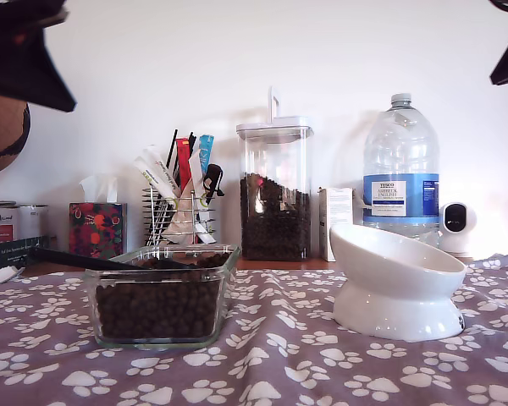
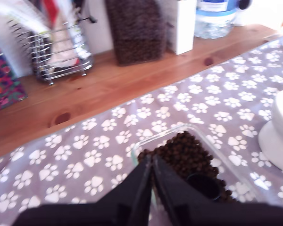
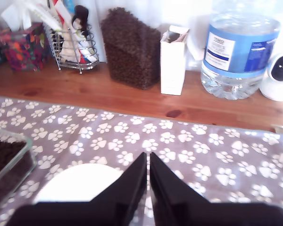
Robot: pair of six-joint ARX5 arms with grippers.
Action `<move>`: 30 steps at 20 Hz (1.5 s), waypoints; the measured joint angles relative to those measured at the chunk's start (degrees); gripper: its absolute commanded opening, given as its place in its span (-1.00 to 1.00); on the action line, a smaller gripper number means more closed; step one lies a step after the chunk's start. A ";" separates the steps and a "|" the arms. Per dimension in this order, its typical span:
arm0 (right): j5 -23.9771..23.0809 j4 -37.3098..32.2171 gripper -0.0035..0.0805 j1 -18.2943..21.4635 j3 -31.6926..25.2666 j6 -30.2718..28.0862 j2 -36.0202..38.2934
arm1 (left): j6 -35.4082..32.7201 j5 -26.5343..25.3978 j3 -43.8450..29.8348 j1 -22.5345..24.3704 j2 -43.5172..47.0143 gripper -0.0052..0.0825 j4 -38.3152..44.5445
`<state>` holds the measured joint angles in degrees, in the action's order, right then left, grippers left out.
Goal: Measure one spoon of cat food and pour it into the food bowl
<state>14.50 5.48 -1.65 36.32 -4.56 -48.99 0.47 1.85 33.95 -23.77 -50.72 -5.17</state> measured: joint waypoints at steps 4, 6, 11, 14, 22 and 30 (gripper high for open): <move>3.08 2.84 -0.94 5.31 0.00 0.02 3.15 | -0.33 2.64 -7.54 3.63 11.37 -0.91 0.13; 3.23 4.09 -0.94 4.87 0.00 0.02 7.28 | -0.33 2.64 -9.97 3.96 17.75 -0.93 -1.03; 3.19 10.10 -0.94 3.74 -0.96 0.02 17.51 | 0.46 2.34 -10.25 3.96 28.33 -0.93 -3.41; 3.23 14.82 -0.94 2.38 -3.69 0.79 22.23 | 0.50 2.29 -10.25 3.96 28.76 -0.93 -4.61; -0.09 30.42 -0.94 0.81 -5.09 7.37 25.88 | 0.83 2.29 -10.25 3.93 28.46 -0.92 -7.91; -0.07 30.32 -0.94 0.81 -5.09 7.50 25.90 | 0.83 2.27 -10.25 3.93 28.46 -0.92 -19.45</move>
<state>14.44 35.79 -0.84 31.22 2.94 -23.09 1.30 4.12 23.70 -19.84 -22.26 -24.62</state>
